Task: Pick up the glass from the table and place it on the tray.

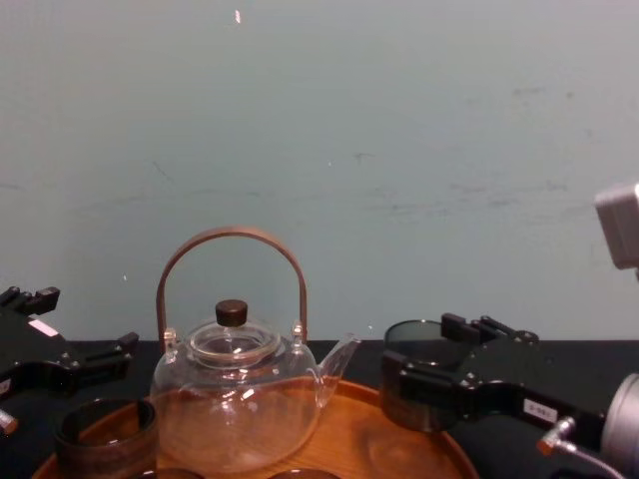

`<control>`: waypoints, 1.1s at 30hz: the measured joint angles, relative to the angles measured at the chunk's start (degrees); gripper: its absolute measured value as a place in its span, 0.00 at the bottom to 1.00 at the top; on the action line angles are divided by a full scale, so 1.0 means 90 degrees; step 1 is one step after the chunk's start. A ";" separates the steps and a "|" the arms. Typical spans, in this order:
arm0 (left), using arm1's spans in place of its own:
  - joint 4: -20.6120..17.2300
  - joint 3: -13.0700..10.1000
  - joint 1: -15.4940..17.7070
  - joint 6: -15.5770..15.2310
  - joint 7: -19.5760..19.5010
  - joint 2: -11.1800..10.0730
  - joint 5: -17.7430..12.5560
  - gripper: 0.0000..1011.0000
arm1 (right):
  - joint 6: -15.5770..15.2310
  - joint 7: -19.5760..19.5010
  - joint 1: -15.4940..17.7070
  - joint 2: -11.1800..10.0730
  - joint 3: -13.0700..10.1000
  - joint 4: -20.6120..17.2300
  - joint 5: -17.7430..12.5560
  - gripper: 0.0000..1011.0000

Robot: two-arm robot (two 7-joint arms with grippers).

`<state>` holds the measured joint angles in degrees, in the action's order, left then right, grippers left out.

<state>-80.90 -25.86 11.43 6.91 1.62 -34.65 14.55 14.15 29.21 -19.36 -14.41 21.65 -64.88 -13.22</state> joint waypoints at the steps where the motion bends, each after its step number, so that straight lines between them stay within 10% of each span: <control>1: 0.0000 0.0000 0.0000 0.0000 0.0000 0.0000 0.0000 0.99 | 0.0002 0.0013 -0.0011 0.0012 0.0030 0.0008 -0.0005 0.90; 33: 0.0000 0.0000 0.0000 0.0000 0.0000 0.0000 0.0000 0.99 | 0.0061 0.0112 -0.0166 0.0182 0.0400 0.0292 -0.0055 0.90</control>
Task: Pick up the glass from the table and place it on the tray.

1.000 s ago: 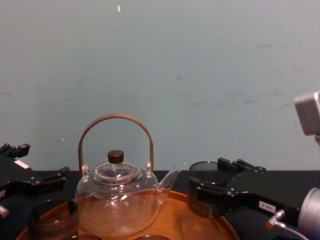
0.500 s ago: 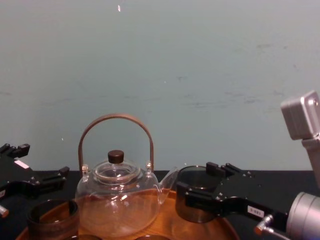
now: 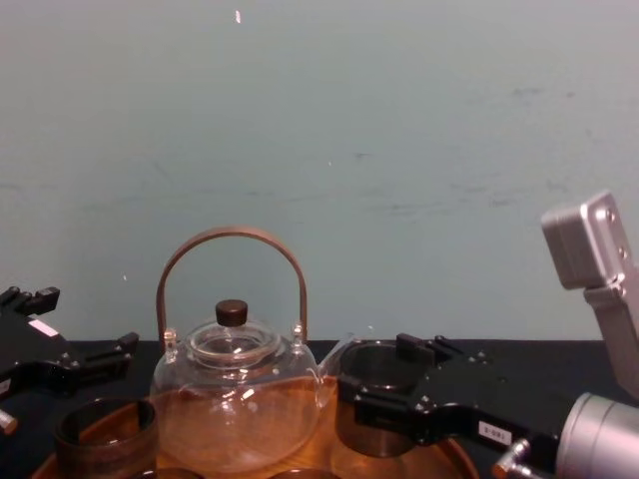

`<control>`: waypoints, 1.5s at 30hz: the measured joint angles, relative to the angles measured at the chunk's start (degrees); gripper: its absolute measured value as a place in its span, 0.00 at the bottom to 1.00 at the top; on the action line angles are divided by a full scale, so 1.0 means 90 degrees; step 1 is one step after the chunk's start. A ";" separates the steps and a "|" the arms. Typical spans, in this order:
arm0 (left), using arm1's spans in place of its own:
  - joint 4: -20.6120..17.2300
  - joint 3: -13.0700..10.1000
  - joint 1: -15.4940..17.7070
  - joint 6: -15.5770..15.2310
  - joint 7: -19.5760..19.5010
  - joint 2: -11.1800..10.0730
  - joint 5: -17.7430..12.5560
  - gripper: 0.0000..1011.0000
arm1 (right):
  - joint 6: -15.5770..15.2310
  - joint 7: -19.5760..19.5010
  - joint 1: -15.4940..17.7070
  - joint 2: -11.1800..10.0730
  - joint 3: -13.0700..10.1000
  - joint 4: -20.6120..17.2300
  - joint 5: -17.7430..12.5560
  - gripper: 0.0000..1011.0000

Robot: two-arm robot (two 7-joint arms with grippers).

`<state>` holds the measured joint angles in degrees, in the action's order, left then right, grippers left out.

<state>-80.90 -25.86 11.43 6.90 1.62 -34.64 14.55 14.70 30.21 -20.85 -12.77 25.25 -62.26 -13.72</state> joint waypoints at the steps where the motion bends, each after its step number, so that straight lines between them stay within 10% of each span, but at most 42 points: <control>1: 0.0000 0.0000 0.0000 0.0000 0.0000 0.0000 0.0000 0.99 | 0.0000 0.0001 -0.0001 0.0002 0.0007 0.0005 0.0000 0.90; 45: 0.0000 0.0000 0.0000 0.0000 0.0000 0.0000 0.0000 0.99 | 0.0110 0.0004 -0.0127 0.0135 0.0163 0.0535 0.0193 0.90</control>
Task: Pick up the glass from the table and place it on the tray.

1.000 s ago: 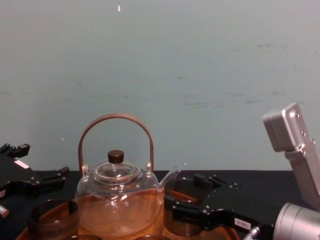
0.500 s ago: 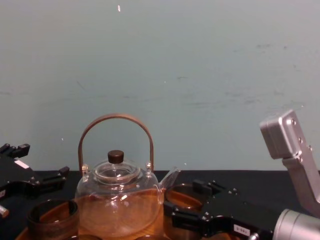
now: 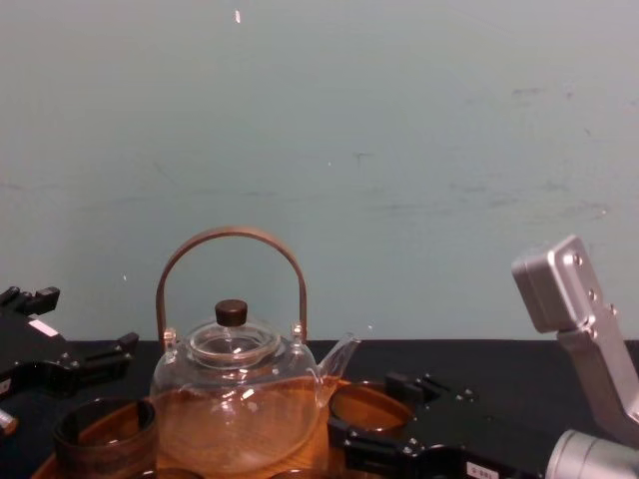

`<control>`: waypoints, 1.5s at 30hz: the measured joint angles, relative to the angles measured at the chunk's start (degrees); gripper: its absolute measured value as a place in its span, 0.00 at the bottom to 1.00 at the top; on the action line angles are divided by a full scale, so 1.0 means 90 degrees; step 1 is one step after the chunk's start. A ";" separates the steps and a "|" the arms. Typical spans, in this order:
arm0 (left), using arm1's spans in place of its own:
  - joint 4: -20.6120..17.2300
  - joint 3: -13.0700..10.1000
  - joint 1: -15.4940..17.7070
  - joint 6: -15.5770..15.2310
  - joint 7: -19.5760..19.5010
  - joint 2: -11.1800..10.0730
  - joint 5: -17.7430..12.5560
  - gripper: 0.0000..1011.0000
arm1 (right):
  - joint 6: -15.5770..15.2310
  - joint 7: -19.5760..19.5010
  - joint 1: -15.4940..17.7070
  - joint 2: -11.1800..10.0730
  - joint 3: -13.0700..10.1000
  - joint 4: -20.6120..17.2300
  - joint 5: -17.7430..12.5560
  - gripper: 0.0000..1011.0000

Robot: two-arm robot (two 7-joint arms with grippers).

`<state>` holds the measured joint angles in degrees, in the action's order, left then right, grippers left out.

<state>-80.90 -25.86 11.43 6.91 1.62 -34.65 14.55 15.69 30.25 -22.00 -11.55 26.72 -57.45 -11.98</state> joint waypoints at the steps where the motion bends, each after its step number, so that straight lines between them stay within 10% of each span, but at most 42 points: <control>1: 0.0000 0.0000 0.0000 0.0000 0.0000 0.0000 0.0000 0.99 | 0.0000 0.0000 -0.0008 0.0006 0.0001 0.0025 0.0004 0.90; 45: 0.0000 0.0000 0.0000 0.0000 0.0000 0.0000 0.0000 0.99 | 0.0065 -0.0020 0.0107 -0.0055 -0.0100 -0.0191 0.0002 0.99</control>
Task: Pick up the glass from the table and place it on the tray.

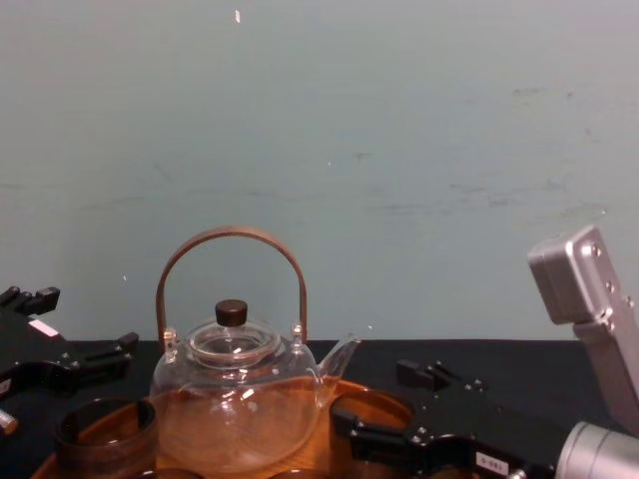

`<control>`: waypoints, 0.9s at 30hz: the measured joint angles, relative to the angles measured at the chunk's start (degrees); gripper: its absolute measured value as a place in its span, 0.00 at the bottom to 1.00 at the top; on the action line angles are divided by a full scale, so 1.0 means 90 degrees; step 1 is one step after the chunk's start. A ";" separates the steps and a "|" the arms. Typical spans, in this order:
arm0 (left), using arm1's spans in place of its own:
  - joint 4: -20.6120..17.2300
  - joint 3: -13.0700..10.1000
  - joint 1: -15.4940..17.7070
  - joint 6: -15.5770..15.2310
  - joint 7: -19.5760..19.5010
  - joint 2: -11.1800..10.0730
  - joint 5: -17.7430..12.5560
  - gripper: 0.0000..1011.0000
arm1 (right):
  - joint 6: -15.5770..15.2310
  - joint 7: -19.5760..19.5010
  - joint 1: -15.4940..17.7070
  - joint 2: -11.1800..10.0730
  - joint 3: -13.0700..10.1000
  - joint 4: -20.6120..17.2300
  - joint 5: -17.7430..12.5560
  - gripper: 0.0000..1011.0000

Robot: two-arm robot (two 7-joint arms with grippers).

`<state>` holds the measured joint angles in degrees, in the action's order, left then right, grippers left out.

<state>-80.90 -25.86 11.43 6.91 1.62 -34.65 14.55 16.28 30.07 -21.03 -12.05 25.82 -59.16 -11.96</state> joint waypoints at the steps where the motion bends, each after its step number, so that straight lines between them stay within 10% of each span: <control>1: 0.0000 0.0000 0.0000 0.0000 0.0000 0.0000 0.0000 0.99 | 0.0002 0.0006 0.0016 -0.0011 -0.0007 -0.0037 -0.0011 0.99; 27: 0.0000 0.0000 0.0000 0.0000 0.0000 0.0000 0.0000 0.99 | 0.0025 -0.0133 0.0496 -0.0456 -0.0456 -0.1092 -0.0386 0.99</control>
<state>-80.90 -25.86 11.43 6.91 1.62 -34.65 14.55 16.50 28.88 -16.56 -16.16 21.71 -68.99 -15.44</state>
